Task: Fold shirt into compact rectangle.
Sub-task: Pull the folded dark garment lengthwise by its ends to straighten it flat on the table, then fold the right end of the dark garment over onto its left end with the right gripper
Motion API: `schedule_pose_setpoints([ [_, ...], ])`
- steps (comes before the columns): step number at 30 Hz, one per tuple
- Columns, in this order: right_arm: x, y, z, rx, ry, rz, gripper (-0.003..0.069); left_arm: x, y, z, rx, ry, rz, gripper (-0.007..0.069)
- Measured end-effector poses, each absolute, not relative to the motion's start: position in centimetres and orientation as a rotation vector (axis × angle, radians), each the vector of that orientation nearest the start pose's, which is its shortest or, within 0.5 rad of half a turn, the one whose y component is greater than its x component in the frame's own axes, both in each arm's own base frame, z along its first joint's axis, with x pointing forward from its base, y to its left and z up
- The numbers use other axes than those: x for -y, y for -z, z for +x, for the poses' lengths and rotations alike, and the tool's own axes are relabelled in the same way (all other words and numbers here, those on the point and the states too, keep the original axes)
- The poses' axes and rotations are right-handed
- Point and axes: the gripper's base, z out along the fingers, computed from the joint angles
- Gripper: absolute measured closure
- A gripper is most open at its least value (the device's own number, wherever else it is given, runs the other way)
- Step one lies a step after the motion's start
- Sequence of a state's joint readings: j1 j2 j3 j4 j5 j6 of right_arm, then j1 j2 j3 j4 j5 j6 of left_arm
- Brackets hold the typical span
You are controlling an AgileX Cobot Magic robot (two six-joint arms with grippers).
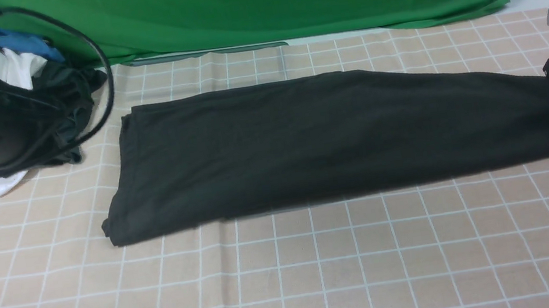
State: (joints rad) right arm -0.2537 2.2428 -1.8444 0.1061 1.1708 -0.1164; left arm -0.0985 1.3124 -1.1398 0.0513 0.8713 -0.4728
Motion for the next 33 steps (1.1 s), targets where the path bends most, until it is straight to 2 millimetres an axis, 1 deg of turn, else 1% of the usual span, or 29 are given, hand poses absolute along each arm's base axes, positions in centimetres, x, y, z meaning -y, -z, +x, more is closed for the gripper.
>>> schedule_pose_setpoints([
  [1, 10.7, -17.8, 44.6, -3.023, -0.113, 0.272, 0.0594, 2.2, -33.6, 26.4, -2.485, 0.168, -0.445, 0.0611],
  [2, 10.9, -18.8, 44.5, -3.009, -0.083, 0.282, 0.0594, 2.2, -34.1, 25.9, -2.476, 0.171, -0.444, 0.0611],
  [5, 11.3, -22.6, 44.1, -2.936, -0.015, 0.33, 0.0595, 2.0, -35.3, 24.4, -2.456, 0.176, -0.44, 0.0611],
  [7, 11.2, -24.8, 43.8, -2.881, -0.012, 0.355, 0.0595, 2.0, -35.9, 23.7, -2.44, 0.18, -0.439, 0.0611],
  [8, 11.1, -25.2, 43.7, -2.871, -0.019, 0.359, 0.0595, 2.0, -35.9, 23.7, -2.44, 0.18, -0.439, 0.0611],
  [10, 9.9, -27.9, 43.5, -2.799, -0.09, 0.347, 0.0595, 1.9, -36.4, 23.1, -2.419, 0.185, -0.435, 0.0611],
  [11, 9.5, -28.4, 43.4, -2.786, -0.108, 0.339, 0.0595, 1.9, -36.5, 23.1, -2.417, 0.186, -0.435, 0.0611],
  [14, 5.6, -31.3, 43.5, -2.722, -0.174, 0.232, 0.0596, 1.9, -36.6, 23.0, -2.41, 0.188, -0.434, 0.0611],
  [15, 4.7, -31.9, 43.5, -2.709, -0.185, 0.212, 0.0596, 1.9, -36.6, 23.0, -2.41, 0.189, -0.433, 0.0611],
  [16, 2.7, -32.6, 43.5, -2.691, -0.204, 0.16, 0.0596, 1.9, -36.6, 23.0, -2.412, 0.193, -0.429, 0.0611],
  [17, 1.6, -33.2, 43.5, -2.676, -0.219, 0.135, 0.0596, 2.0, -36.6, 23.0, -2.413, 0.197, -0.425, 0.0611],
  [18, -0.5, -33.9, 43.5, -2.661, -0.244, 0.082, 0.0596, 2.1, -36.6, 23.0, -2.417, 0.205, -0.414, 0.0611],
  [21, -6.0, -35.3, 43.4, -2.618, -0.309, -0.037, 0.0596, 2.4, -36.6, 23.0, -2.425, 0.242, -0.392, 0.0611],
  [23, -9.2, -35.8, 43.1, -2.584, -0.35, -0.095, 0.0596, 2.5, -36.6, 23.0, -2.428, 0.266, -0.392, 0.0611],
  [25, -13.3, -36.0, 42.6, -2.543, -0.423, -0.164, 0.0596, 2.6, -36.6, 22.9, -2.432, 0.277, -0.39, 0.0611],
  [26, -14.4, -36.0, 42.5, -2.528, -0.453, -0.174, 0.0596, 2.6, -36.6, 22.9, -2.433, 0.281, -0.39, 0.0611],
  [27, -15.0, -36.0, 42.4, -2.524, -0.464, -0.186, 0.0596, 2.6, -36.6, 22.9, -2.434, 0.284, -0.391, 0.0611],
  [28, -16.9, -35.7, 42.2, -2.504, -0.52, -0.205, 0.0596, 2.7, -36.6, 22.9, -2.435, 0.294, -0.39, 0.0611],
  [30, -20.2, -35.0, 41.8, -2.479, -0.612, -0.244, 0.0596, 2.8, -36.6, 22.9, -2.437, 0.301, -0.385, 0.0611],
  [31, -20.5, -35.0, 41.8, -2.473, -0.615, -0.249, 0.0596, 2.8, -36.6, 22.9, -2.437, 0.302, -0.383, 0.0611],
  [32, -22.4, -34.5, 41.6, -2.453, -0.672, -0.258, 0.0596, 2.8, -36.6, 22.9, -2.438, 0.309, -0.383, 0.0611],
  [33, -23.7, -34.0, 41.5, -2.44, -0.708, -0.266, 0.0596, 2.9, -36.6, 22.9, -2.439, 0.313, -0.382, 0.0611],
])
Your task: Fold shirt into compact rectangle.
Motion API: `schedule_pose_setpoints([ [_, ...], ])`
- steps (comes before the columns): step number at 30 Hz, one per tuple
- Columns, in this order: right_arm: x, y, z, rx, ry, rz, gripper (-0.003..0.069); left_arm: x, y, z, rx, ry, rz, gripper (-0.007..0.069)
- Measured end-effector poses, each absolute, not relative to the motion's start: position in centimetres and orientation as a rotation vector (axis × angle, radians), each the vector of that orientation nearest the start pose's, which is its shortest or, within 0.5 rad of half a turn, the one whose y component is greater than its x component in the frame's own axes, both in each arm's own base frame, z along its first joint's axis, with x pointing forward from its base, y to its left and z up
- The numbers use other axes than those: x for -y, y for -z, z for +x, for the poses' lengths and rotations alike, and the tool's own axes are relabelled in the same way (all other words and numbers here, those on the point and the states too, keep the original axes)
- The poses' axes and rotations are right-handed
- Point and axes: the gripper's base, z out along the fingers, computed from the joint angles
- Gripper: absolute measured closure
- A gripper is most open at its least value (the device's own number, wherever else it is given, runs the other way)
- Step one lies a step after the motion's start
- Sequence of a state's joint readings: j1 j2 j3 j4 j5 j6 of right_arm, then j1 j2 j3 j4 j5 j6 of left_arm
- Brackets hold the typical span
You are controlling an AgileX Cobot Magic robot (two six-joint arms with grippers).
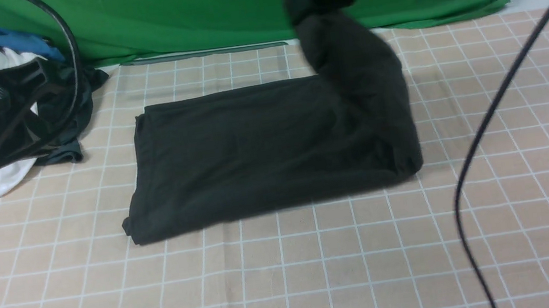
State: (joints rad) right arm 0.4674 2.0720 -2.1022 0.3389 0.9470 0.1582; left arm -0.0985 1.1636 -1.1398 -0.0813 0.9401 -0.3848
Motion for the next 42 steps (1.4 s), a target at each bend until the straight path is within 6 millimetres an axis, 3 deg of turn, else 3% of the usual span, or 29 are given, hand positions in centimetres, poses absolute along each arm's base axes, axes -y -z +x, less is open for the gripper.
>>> schedule_pose_setpoints([
  [4, -27.9, -31.5, 41.3, -2.419, -0.807, -0.262, 0.0596, 2.9, -36.5, 22.9, -2.444, 0.322, -0.384, 0.0611],
  [9, -31.7, -28.0, 41.2, -2.41, -0.877, -0.253, 0.0596, 3.0, -36.6, 22.8, -2.446, 0.334, -0.379, 0.0611],
  [19, -36.4, -22.9, 41.3, -2.317, -0.933, -0.213, 0.0589, 3.2, -36.6, 22.8, -2.449, 0.351, -0.36, 0.0611],
  [24, -38.1, -20.7, 41.0, -2.281, -0.95, -0.195, 0.0514, 3.2, -36.6, 22.8, -2.449, 0.351, -0.359, 0.0611],
  [26, -38.3, -20.3, 41.0, -2.282, -0.955, -0.184, 0.0468, 3.2, -36.6, 22.8, -2.449, 0.351, -0.359, 0.0611],
  [30, -38.4, -19.9, 41.0, -2.3, -0.968, -0.154, 0.0255, 3.2, -36.6, 22.8, -2.449, 0.35, -0.358, 0.0611],
  [34, -37.9, -20.7, 40.9, -2.337, -0.936, -0.248, 0.0196, 3.2, -36.5, 22.8, -2.45, 0.35, -0.358, 0.0611],
  [38, -34.9, -24.4, 41.3, -2.39, -0.835, -0.445, 0.0263, 3.2, -36.5, 22.8, -2.45, 0.349, -0.357, 0.0611],
  [39, -32.7, -27.0, 41.6, -2.391, -0.761, -0.527, 0.0352, 3.2, -36.5, 22.9, -2.448, 0.351, -0.364, 0.0611],
  [41, -29.6, -29.5, 42.1, -2.411, -0.656, -0.582, 0.05, 3.2, -36.4, 23.2, -2.44, 0.357, -0.37, 0.0611],
  [42, -29.4, -29.5, 42.2, -2.419, -0.65, -0.588, 0.0513, 3.2, -36.4, 23.2, -2.44, 0.357, -0.37, 0.0611],
])
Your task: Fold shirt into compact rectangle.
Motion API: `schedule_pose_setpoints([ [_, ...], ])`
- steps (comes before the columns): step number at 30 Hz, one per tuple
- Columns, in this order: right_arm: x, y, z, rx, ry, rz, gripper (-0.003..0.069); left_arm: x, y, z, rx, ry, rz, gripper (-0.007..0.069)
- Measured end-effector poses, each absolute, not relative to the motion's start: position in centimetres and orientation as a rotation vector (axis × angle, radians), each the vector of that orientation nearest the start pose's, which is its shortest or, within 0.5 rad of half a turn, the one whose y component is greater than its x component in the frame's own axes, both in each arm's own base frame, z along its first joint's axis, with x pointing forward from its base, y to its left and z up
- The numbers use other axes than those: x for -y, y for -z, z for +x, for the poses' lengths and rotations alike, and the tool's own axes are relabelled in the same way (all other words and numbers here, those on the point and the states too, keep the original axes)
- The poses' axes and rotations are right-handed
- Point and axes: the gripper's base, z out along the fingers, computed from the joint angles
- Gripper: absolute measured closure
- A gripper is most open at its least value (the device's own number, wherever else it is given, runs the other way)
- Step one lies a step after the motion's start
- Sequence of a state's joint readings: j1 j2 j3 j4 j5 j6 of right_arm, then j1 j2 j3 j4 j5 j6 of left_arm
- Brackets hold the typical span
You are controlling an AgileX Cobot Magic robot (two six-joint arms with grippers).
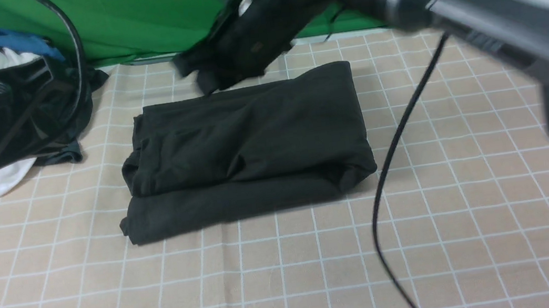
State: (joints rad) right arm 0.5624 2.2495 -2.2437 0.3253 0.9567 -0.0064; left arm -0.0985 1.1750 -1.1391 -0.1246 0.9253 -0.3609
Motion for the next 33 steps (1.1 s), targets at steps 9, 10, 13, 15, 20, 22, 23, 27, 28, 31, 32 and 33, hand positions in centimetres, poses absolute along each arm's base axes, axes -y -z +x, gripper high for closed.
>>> schedule_pose_setpoints([
  [9, -20.7, -30.8, 43.4, -2.622, -0.437, -0.539, 0.0621, 4.6, -30.6, 30.1, -2.585, 0.456, -0.473, 0.0611],
  [10, -20.7, -30.5, 43.3, -2.633, -0.435, -0.548, 0.0622, 4.8, -30.1, 31.0, -2.597, 0.461, -0.468, 0.0611],
  [13, -21.7, -28.2, 42.7, -2.686, -0.419, -0.634, 0.0621, 5.5, -28.3, 34.6, -2.603, 0.512, -0.456, 0.0611],
  [15, -22.2, -27.1, 42.6, -2.706, -0.417, -0.659, 0.0621, 5.9, -27.6, 36.4, -2.595, 0.545, -0.447, 0.0611],
  [20, -22.7, -23.5, 43.0, -2.786, -0.402, -0.666, 0.0621, 6.9, -22.9, 40.2, -2.699, 0.604, -0.425, 0.0611],
  [22, -22.5, -21.6, 43.1, -2.841, -0.353, -0.682, 0.0621, 7.0, -20.5, 40.6, -2.779, 0.59, -0.432, 0.0611],
  [23, -22.3, -20.8, 43.1, -2.868, -0.322, -0.678, 0.0621, 6.9, -19.8, 40.6, -2.804, 0.575, -0.439, 0.0611],
  [27, -21.4, -18.1, 42.5, -2.96, -0.201, -0.667, 0.0621, 6.1, -17.8, 40.5, -2.865, 0.422, -0.5, 0.0611],
  [28, -21.4, -18.1, 42.6, -2.96, -0.197, -0.666, 0.0621, 6.1, -17.8, 40.5, -2.865, 0.422, -0.5, 0.0611],
  [31, -20.9, -17.1, 42.1, -2.985, -0.163, -0.651, 0.0621, 5.5, -17.5, 40.4, -2.868, 0.322, -0.516, 0.0611],
  [32, -20.9, -17.2, 42.0, -2.985, -0.163, -0.646, 0.0621, 5.5, -17.5, 40.4, -2.868, 0.322, -0.516, 0.0611],
  [33, -20.9, -17.3, 41.9, -2.989, -0.163, -0.629, 0.0621, 5.4, -17.5, 40.4, -2.868, 0.305, -0.515, 0.0611],
])
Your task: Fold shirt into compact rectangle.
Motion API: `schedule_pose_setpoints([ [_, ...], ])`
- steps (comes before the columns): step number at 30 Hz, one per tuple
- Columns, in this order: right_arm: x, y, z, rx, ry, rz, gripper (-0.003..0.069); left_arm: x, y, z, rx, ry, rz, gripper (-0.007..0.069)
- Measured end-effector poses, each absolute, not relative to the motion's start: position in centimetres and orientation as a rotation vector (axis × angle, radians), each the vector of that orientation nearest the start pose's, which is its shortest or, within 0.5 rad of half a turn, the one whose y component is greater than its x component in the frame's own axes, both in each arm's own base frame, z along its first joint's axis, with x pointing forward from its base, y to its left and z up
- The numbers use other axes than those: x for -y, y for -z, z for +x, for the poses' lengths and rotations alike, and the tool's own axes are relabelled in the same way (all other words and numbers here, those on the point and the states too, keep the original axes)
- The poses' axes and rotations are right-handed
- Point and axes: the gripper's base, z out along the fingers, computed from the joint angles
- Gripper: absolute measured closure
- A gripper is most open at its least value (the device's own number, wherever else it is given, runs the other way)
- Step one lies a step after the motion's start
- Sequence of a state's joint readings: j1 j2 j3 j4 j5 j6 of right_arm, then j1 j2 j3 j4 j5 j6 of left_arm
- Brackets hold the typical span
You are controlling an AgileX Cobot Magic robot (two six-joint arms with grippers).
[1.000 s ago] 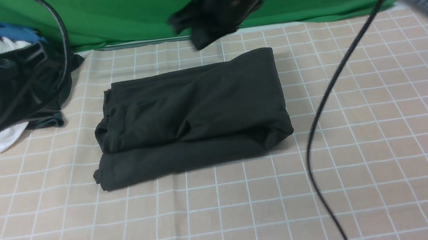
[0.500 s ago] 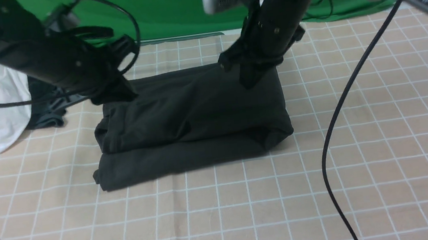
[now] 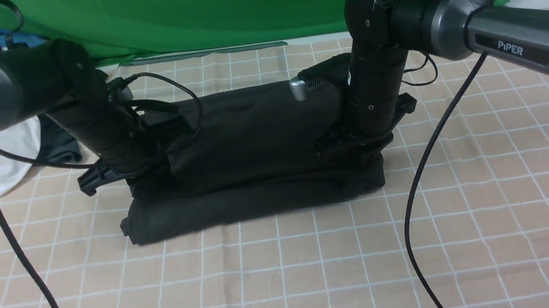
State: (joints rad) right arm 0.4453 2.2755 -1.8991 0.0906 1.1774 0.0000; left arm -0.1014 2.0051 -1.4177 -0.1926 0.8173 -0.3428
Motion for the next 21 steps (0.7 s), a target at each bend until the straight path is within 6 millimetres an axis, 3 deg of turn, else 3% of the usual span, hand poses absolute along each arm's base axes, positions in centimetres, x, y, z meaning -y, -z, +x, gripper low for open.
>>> schedule_pose_setpoints([
  [5, -20.7, -18.1, 41.7, -2.978, -0.152, -0.633, 0.0621, 5.3, -17.9, 40.3, -2.87, 0.292, -0.514, 0.0611],
  [10, -20.0, -22.1, 40.9, -2.913, -0.142, -0.632, 0.062, 4.2, -22.3, 39.9, -2.731, 0.328, -0.526, 0.0611],
  [11, -19.9, -23.3, 40.7, -2.888, -0.15, -0.628, 0.0618, 3.8, -24.0, 40.0, -2.675, 0.353, -0.535, 0.0611],
  [13, -19.8, -24.1, 40.5, -2.87, -0.155, -0.624, 0.0617, 3.6, -25.1, 40.1, -2.646, 0.369, -0.543, 0.0611],
  [15, -19.6, -25.7, 40.1, -2.835, -0.162, -0.633, 0.0617, 2.7, -27.6, 40.9, -2.587, 0.403, -0.565, 0.0611],
  [18, -19.5, -26.0, 40.0, -2.827, -0.161, -0.649, 0.0615, 2.3, -28.2, 42.2, -2.581, 0.4, -0.567, 0.0611],
  [21, -19.5, -25.9, 40.0, -2.828, -0.162, -0.656, 0.0612, 2.3, -27.1, 43.3, -2.613, 0.393, -0.57, 0.0608],
])
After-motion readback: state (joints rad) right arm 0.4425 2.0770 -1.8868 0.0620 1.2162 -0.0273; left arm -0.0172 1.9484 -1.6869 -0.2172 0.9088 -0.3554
